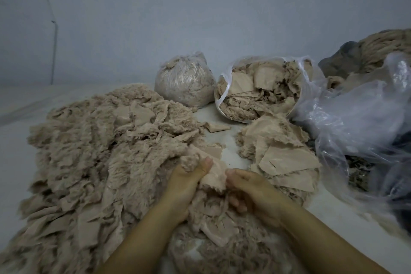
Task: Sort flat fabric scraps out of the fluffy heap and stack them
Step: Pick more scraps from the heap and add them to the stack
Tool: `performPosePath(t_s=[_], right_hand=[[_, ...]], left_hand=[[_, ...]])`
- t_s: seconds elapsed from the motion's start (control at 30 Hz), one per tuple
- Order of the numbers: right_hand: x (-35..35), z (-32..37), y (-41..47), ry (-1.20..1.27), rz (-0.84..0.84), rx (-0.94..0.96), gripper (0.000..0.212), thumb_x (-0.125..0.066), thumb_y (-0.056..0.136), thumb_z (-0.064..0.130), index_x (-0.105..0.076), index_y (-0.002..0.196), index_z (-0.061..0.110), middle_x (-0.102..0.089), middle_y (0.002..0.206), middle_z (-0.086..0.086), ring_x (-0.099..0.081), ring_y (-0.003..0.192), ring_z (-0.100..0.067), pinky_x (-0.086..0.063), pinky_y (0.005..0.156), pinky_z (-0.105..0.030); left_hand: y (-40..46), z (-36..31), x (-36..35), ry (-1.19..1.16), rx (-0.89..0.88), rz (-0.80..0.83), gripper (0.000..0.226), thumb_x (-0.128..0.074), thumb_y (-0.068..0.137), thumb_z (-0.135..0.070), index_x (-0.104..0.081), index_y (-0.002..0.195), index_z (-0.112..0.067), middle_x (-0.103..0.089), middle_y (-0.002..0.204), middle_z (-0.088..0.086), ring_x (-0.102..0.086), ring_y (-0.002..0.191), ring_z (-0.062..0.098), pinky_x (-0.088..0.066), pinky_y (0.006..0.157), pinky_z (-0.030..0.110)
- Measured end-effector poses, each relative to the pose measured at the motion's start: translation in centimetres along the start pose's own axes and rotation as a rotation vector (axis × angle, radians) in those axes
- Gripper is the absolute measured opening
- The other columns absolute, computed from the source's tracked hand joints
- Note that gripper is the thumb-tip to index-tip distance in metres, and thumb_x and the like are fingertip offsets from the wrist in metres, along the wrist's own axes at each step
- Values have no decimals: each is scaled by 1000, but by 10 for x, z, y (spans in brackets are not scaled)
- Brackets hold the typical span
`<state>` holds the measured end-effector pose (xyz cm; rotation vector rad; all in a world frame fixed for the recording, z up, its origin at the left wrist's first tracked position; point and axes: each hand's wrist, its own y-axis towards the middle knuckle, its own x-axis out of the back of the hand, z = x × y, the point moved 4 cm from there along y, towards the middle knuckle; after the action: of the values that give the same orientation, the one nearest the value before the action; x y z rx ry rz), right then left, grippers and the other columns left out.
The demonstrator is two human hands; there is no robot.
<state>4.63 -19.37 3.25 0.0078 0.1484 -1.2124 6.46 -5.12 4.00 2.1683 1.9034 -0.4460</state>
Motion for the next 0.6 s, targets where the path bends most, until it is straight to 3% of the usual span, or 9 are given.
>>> performPosePath(t_s=[0.07,0.13,0.23,0.3,0.37,0.5,0.6], right_hand=[[1,-4,5,139,-110,47,47,-73,70,41,-67,93,0,-67,84,-21,-61,71,-27,-52,67,-34],[6,-4,6,257,-268,116,46,-73,72,30,-64,101,-5,-69,96,-25,-66,81,-30,-54,76,-40],[13,-1,5,256,-383,169,20,-66,82,23,-66,93,6,-72,86,-14,-68,73,-22,-56,66,-33],[16,-2,5,224,-427,174,11,-62,89,19,-66,88,9,-72,82,-10,-68,71,-19,-55,63,-30],[19,-2,5,225,-472,181,13,-58,92,17,-66,86,10,-72,82,-7,-68,71,-16,-54,61,-28],[23,0,5,320,-553,217,11,-58,93,15,-62,83,12,-70,77,-3,-65,68,-13,-54,63,-29],[28,7,0,269,-652,315,9,-59,92,15,-64,84,14,-70,69,4,-65,61,-8,-53,54,-23]], left_hand=[[-4,6,-10,82,-6,120,24,-67,77,-23,-74,90,-3,-71,91,22,-70,81,32,-56,70,35],[-1,7,-8,76,-40,45,24,-66,81,-23,-72,97,-6,-73,94,17,-70,88,30,-55,77,36],[5,4,8,40,-61,-169,22,-61,88,-25,-67,99,-7,-73,76,5,-70,67,17,-53,61,28],[5,0,12,83,-72,-195,21,-57,92,-27,-68,97,-9,-71,69,0,-67,62,12,-51,57,24],[3,0,10,50,-47,-164,22,-57,92,-25,-69,95,-7,-69,73,5,-66,63,16,-52,59,25],[0,0,3,71,44,11,17,-56,89,-11,-64,100,0,-47,47,1,-38,35,6,-35,36,15],[-2,-1,0,136,37,53,12,-51,92,-3,-61,95,2,-50,42,-1,-39,32,6,-36,34,15]])
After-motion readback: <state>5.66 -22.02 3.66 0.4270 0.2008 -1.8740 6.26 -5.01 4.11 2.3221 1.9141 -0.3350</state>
